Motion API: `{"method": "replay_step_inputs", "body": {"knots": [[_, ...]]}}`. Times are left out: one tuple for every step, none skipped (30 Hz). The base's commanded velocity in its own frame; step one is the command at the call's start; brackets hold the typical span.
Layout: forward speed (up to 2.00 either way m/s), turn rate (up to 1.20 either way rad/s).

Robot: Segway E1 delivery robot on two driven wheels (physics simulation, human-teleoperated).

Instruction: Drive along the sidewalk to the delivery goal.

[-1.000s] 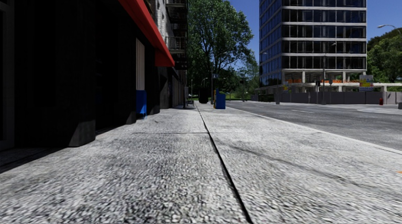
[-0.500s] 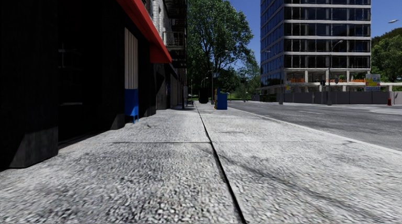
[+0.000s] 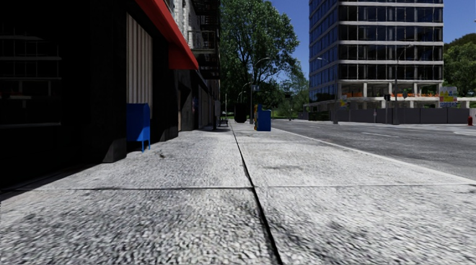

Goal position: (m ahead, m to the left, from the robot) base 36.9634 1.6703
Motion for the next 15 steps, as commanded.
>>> {"method": "replay_step_inputs", "body": {"knots": [[1.98, 0.00], [1.98, 0.00], [1.98, 0.00], [1.98, 0.00], [1.98, 0.00], [1.98, 0.00], [1.98, 0.00], [1.98, 0.00], [1.98, 0.00], [1.98, 0.00], [1.98, 0.00], [1.98, 0.00], [1.98, 0.00], [1.98, 0.00], [1.98, 0.00]]}}
